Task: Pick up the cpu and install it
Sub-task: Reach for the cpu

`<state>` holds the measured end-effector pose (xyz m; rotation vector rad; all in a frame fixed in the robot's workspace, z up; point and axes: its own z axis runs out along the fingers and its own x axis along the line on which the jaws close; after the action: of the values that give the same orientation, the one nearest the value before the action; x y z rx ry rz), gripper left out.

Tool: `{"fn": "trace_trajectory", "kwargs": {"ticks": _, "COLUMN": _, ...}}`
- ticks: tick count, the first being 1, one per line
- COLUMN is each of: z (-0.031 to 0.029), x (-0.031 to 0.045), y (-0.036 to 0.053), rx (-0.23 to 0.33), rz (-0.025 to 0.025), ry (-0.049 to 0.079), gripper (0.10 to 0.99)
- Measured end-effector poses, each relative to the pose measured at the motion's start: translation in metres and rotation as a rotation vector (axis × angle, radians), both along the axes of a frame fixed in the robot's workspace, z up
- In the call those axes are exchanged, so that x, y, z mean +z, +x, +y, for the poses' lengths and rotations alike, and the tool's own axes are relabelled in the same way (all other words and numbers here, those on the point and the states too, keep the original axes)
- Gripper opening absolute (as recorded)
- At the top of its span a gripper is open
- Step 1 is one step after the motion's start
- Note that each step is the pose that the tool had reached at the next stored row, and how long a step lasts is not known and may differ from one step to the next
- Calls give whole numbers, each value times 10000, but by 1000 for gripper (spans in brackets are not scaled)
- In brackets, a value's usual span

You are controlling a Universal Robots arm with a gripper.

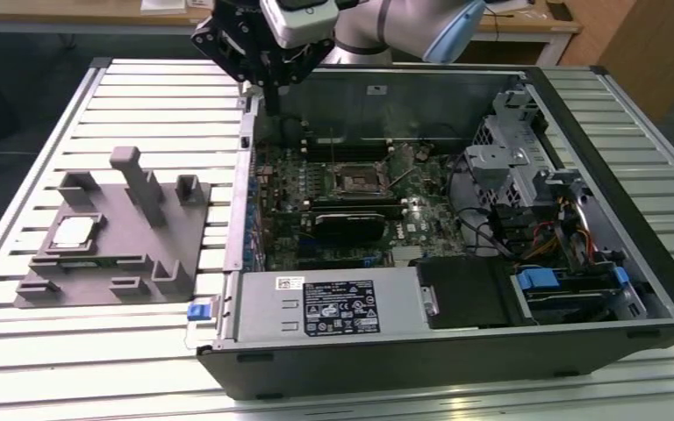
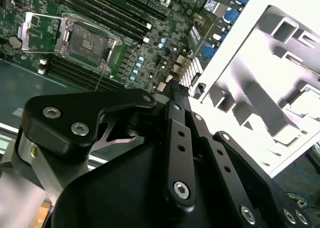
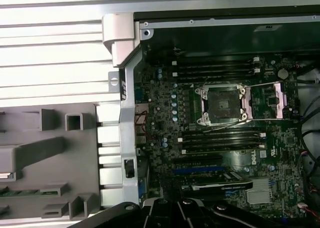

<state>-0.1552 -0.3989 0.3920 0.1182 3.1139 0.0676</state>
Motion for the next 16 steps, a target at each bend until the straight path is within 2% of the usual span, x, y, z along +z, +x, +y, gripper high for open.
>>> {"fn": "trace_trajectory", "kwargs": {"ticks": 16, "z": 0, "x": -10, "y": -174, "rx": 1, "rz": 10, "ry": 0, "gripper": 106}}
